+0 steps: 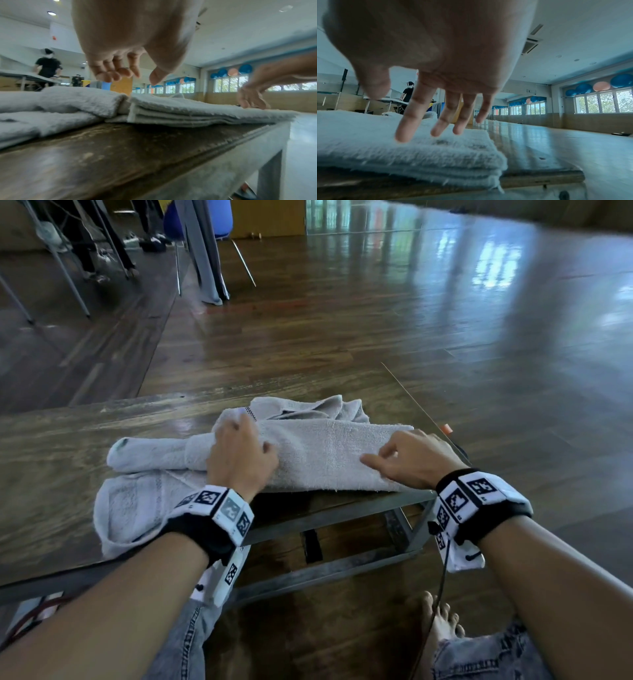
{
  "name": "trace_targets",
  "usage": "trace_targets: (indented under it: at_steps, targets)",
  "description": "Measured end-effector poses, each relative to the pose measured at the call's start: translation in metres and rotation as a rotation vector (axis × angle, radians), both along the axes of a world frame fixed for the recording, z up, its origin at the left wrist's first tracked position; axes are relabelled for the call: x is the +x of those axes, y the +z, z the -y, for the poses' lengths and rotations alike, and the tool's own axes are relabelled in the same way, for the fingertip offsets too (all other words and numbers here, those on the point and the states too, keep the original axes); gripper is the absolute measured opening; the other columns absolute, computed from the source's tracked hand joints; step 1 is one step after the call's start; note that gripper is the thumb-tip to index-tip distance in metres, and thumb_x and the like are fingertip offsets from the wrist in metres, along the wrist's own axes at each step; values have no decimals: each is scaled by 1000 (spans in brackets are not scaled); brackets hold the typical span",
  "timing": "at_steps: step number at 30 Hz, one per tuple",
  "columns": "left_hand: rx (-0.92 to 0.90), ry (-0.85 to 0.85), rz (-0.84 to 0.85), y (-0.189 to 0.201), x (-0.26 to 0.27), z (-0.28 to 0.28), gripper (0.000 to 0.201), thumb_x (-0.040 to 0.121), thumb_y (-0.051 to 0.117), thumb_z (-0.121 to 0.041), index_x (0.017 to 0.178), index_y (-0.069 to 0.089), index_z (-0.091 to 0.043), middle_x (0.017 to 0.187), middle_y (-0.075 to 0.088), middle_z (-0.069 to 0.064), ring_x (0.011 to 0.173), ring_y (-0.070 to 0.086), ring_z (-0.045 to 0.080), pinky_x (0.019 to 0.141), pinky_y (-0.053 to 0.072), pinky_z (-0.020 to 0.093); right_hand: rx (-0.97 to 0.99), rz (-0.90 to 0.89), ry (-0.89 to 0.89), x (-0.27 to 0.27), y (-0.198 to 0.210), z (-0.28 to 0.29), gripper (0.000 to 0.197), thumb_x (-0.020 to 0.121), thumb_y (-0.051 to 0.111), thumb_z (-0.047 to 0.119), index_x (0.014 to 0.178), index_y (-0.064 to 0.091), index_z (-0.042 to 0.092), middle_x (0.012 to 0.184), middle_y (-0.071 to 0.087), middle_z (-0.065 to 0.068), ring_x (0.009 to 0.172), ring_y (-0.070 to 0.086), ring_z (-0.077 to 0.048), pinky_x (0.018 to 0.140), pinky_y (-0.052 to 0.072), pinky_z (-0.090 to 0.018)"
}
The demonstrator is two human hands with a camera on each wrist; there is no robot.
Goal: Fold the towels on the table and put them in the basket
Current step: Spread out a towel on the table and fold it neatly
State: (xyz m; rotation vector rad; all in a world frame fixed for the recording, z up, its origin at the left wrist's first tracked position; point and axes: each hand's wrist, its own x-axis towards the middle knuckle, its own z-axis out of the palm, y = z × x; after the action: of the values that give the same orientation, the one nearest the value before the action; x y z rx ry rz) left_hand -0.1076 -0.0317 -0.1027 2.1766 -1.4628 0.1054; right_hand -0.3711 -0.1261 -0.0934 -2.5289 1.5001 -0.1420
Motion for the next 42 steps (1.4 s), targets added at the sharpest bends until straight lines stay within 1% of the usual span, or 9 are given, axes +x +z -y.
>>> trace_targets:
  at_steps: [4, 6, 9, 12, 22, 27, 35, 39, 42]
  targets:
    - [49, -355, 65, -12, -30, 22, 21, 93, 49, -25, 112, 50, -15, 123, 46, 5, 113, 46, 21, 93, 45, 37, -110, 135, 43, 23, -10, 1, 28, 92, 54, 53, 111, 62, 35, 124, 57, 9, 118, 52, -17, 98, 43, -41]
    - [156, -407, 101, -23, -42, 33, 31, 98, 44, -28, 125, 47, -15, 142, 40, 7, 133, 38, 25, 107, 38, 41, -32, 177, 129, 38, -22, 4, 42, 93, 55, 43, 134, 51, 33, 145, 45, 7, 136, 39, -18, 110, 38, -43]
    - [362, -381, 68, -43, -51, 41, 57, 103, 27, -40, 154, 19, -16, 165, 8, 2, 153, 2, 21, 124, 6, 42, 106, 123, 227, 55, -44, 8, 62, 97, 48, 40, 154, 25, 40, 166, 14, 6, 153, 10, -17, 123, 12, -45]
    - [380, -348, 115, -59, -46, 43, 61, 103, 16, -45, 158, 6, -20, 166, -4, -4, 152, -9, 13, 123, -7, 39, 180, 34, 205, 59, -61, 11, 66, 98, 33, 49, 158, 5, 45, 169, -6, 12, 155, -10, -13, 123, -5, -44]
    - [295, -287, 127, -67, -37, 43, 62, 99, 19, -54, 157, 10, -33, 166, 2, -8, 153, -2, 14, 123, -3, 40, 174, -43, 155, 55, -62, 15, 71, 89, 25, 68, 153, -5, 56, 167, -14, 14, 153, -18, -15, 123, -9, -43]
    - [282, -252, 108, -71, -30, 40, 63, 99, 14, -56, 157, 6, -33, 166, -3, -9, 152, -7, 13, 123, -6, 39, 264, -126, 95, 35, -56, 25, 85, 83, 22, 87, 153, -12, 53, 164, -23, 18, 151, -25, -12, 121, -13, -47]
    - [279, -217, 88, -68, -22, 30, 59, 102, 15, -51, 157, 4, -35, 166, -7, -10, 152, -11, 13, 123, -8, 36, 416, -230, -81, -12, -42, 35, 112, 58, 17, 100, 149, -25, 50, 159, -36, 15, 151, -26, -16, 121, -10, -57]
    - [284, -196, 94, -66, -20, 26, 58, 102, 14, -49, 157, 2, -34, 165, -10, -10, 152, -12, 12, 123, -8, 36, 417, -222, -98, -10, -41, 29, 109, 66, 20, 97, 151, -24, 46, 161, -35, 11, 150, -28, -20, 120, -15, -58]
    - [290, -187, 104, -65, -22, 27, 59, 102, 15, -49, 157, 1, -33, 165, -9, -9, 152, -11, 13, 123, -7, 37, 278, -268, -81, 1, -38, 26, 110, 74, 17, 94, 157, -18, 31, 163, -32, 0, 146, -36, -22, 115, -23, -56]
